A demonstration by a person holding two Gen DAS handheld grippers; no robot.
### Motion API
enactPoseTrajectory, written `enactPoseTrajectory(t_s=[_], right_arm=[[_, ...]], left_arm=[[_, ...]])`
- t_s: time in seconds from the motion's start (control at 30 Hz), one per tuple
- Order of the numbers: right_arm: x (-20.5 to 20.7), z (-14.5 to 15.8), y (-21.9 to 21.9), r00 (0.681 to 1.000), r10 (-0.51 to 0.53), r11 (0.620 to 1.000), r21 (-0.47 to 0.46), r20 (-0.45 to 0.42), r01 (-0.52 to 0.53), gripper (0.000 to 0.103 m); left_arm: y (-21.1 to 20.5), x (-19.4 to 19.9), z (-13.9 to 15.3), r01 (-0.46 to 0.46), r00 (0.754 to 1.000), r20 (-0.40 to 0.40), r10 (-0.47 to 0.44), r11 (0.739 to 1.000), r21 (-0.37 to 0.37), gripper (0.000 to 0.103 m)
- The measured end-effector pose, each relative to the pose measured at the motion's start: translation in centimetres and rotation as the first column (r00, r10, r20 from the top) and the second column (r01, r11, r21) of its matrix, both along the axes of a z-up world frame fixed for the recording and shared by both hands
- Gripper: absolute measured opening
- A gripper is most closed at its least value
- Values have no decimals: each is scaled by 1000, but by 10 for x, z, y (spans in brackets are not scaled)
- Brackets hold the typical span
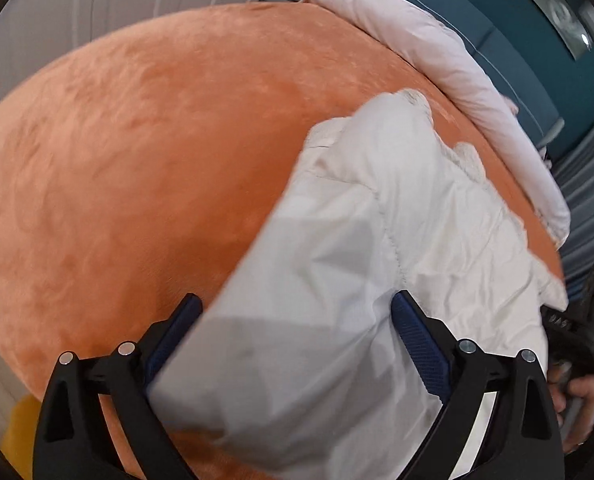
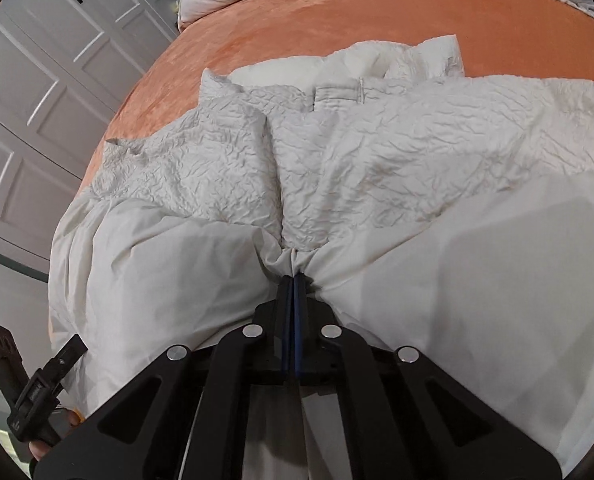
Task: Fold large clothes
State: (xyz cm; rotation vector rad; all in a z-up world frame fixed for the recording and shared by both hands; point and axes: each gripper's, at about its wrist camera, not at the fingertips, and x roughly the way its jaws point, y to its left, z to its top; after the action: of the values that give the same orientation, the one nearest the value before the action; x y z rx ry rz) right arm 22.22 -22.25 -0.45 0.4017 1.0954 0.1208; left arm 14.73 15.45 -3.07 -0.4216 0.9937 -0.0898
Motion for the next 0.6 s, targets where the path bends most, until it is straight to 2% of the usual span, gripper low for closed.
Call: enactPoseTrajectory(t_s=[0.07, 0.1, 0.13, 0.2, 0.23, 0.3, 0.43, 0.6], right_arm=[[-1, 1, 4, 1000, 6, 1000, -18, 7, -5, 0], [1, 3, 3, 1000, 8, 1000, -18, 2, -8, 0], [-2, 6, 4, 1000, 5, 1000, -12, -5, -5, 0], [-8, 20, 0, 999, -22, 999, 29, -27, 22, 0], [-15, 27, -3, 999, -33, 998, 52, -23, 34, 4], [-38, 45, -5, 1000, -31, 997, 67, -1, 31, 4], [-83, 63, 2, 1000, 22, 999, 25, 13, -22, 4], [-100, 27, 9, 998, 47, 999, -6, -44, -47, 0]], left_arm=[[-7, 2, 2, 27, 1000, 9, -27, 1000, -4, 91], [-8, 2, 3, 45, 999, 12, -44, 999, -27, 76], [-11, 3, 6, 71, 997, 13, -70, 995, -68, 68], [-8, 4, 11, 97, 995, 12, -96, 989, -112, 44], [-8, 3, 14, 104, 995, 19, -102, 987, -119, 39], [-6, 1, 22, 124, 992, 36, -120, 984, -131, 21], [-14, -5, 43, 156, 986, 77, -146, 979, -132, 10], [-36, -19, 79, 199, 973, 144, -181, 972, -124, 5]])
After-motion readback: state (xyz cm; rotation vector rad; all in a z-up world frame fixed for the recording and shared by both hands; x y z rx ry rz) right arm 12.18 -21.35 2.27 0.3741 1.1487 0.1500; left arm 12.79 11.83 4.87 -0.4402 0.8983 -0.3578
